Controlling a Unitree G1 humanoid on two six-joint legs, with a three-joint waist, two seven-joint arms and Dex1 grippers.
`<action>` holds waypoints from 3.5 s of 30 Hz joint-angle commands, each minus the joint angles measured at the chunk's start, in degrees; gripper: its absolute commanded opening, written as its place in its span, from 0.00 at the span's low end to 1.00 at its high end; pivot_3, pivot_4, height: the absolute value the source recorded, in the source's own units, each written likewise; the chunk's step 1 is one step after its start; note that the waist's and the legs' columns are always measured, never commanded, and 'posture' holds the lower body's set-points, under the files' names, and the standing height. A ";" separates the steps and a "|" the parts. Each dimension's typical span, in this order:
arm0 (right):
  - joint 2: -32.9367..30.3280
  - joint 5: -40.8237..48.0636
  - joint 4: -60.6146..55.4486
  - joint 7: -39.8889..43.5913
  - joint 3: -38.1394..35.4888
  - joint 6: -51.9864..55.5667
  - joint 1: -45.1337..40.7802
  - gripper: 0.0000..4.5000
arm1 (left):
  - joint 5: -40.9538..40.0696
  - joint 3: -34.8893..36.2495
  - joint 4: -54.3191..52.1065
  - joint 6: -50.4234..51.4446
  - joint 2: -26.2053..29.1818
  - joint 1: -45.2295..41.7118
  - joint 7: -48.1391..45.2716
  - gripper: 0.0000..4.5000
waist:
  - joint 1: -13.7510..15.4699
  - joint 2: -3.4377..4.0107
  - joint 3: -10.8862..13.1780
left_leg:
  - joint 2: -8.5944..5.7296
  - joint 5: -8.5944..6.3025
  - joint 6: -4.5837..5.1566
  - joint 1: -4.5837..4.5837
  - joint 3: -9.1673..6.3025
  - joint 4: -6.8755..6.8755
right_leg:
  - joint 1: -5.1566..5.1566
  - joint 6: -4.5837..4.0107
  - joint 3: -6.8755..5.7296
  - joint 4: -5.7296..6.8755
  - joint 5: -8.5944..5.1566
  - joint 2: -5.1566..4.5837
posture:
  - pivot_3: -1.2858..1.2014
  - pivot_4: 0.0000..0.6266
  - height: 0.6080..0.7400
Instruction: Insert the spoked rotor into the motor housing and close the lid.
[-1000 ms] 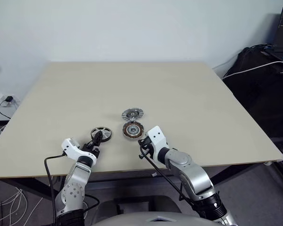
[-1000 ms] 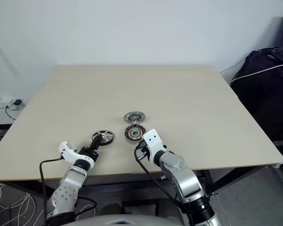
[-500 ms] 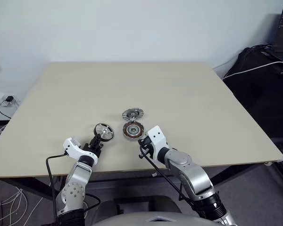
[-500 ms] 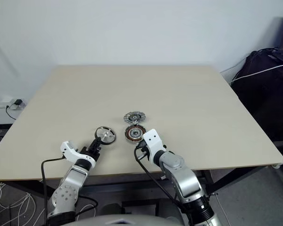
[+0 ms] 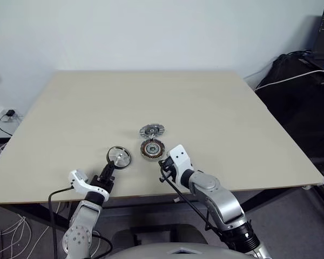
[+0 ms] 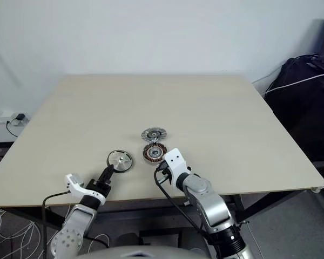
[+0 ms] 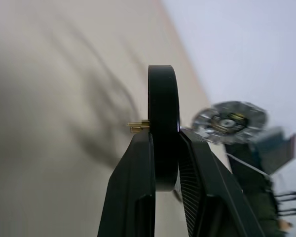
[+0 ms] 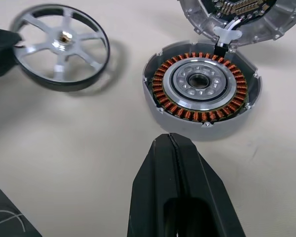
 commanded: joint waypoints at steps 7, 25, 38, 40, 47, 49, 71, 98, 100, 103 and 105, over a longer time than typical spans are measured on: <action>-0.12 0.64 -1.06 0.64 -0.36 -0.93 -0.72 0.00 | -6.97 -5.70 -4.51 2.87 -2.57 -3.41 -1.36 0.08 | 0.04 0.00 0.00 | 0.00 0.00 0.01 0.01 -0.01 0.01 | 0.01 0.11 0.00 0.01 -0.06 0.01 | 0.52 0.00 1.00; -0.13 0.53 -2.12 -0.25 -0.95 -0.84 0.12 0.00 | -6.72 -9.76 5.84 5.58 -3.53 -13.22 1.28 0.08 | 0.05 0.00 0.00 | -0.07 0.00 0.01 -0.02 -0.07 0.02 | 0.05 -0.10 -0.01 -0.03 0.07 0.02 | 0.52 0.00 1.00; -0.38 0.55 -2.52 -0.50 -0.84 -0.71 0.28 0.00 | -4.66 -9.23 12.26 4.02 -4.37 -16.66 -0.35 0.08 | 0.06 0.00 0.00 | -0.10 0.01 0.01 -0.02 -0.11 0.02 | 0.06 -0.10 -0.01 -0.04 0.07 0.02 | 0.52 0.00 1.00; -0.41 0.54 -2.59 -0.51 -0.82 -0.75 0.26 0.00 | -4.23 -9.17 13.34 3.74 -4.55 -17.40 -0.54 0.08 | 0.07 0.00 0.00 | -0.10 0.01 0.01 -0.02 -0.11 0.02 | 0.06 -0.11 -0.01 -0.03 0.07 0.02 | 0.52 0.00 1.00; -0.45 0.55 -2.82 -0.78 -0.91 -0.78 0.44 0.00 | -2.26 -8.67 17.14 2.51 -4.81 -19.85 -0.23 0.08 | 0.07 0.00 0.00 | -0.11 0.01 0.01 -0.04 -0.14 0.02 | 0.06 -0.10 -0.01 -0.04 0.08 0.02 | 0.52 0.00 1.00; -0.42 0.56 -2.88 -0.85 -0.90 -0.72 0.50 0.00 | -1.89 -8.60 18.11 2.39 -4.97 -20.46 -0.50 0.08 | 0.07 0.00 0.00 | -0.12 0.01 0.01 -0.04 -0.14 0.02 | 0.06 -0.10 -0.01 -0.04 0.08 0.02 | 0.52 0.00 1.00; -0.50 0.45 -3.27 -1.35 -0.98 -0.73 0.78 0.00 | -1.05 -8.95 22.54 4.00 -5.72 -24.15 -2.59 0.08 | 0.08 0.00 0.00 | -0.12 0.01 0.01 -0.10 -0.20 0.03 | 0.05 -0.09 -0.05 -0.07 0.09 0.02 | 0.52 0.00 1.00; -0.05 0.59 -3.00 -1.35 -0.85 -0.75 0.77 0.00 | -2.74 -8.22 15.55 3.63 -5.20 -21.22 -1.62 0.81 | 0.06 0.01 -0.01 | -0.15 0.01 0.03 -0.28 -0.38 0.21 | 0.00 -0.08 -0.09 -0.01 0.09 0.03 | 0.52 0.00 1.00; 0.01 0.62 -2.90 -1.28 -0.81 -0.74 0.72 0.00 | -2.86 -8.01 14.45 3.40 -5.16 -20.46 -1.22 0.81 | 0.04 0.01 -0.01 | -0.15 0.01 0.03 -0.33 -0.40 0.21 | -0.03 -0.08 -0.13 -0.03 0.10 0.03 | 0.52 0.00 1.00; 0.08 0.63 -2.80 -1.15 -0.75 -0.70 0.68 0.00 | -2.78 -7.88 12.68 3.04 -5.09 -19.35 -0.69 0.81 | 0.04 0.01 -0.01 | -0.15 0.01 0.03 -0.35 -0.42 0.21 | -0.04 -0.08 -0.15 -0.04 0.10 0.03 | 0.52 0.00 1.00; 0.07 0.59 -2.77 -1.04 -0.69 -0.69 0.63 0.00 | -2.31 -8.24 11.11 2.91 -4.64 -18.39 -0.74 0.81 | 0.07 0.02 -0.01 | -0.15 0.01 0.03 -0.35 -0.43 0.22 | -0.03 -0.08 -0.16 -0.04 0.10 0.03 | 0.52 0.00 1.00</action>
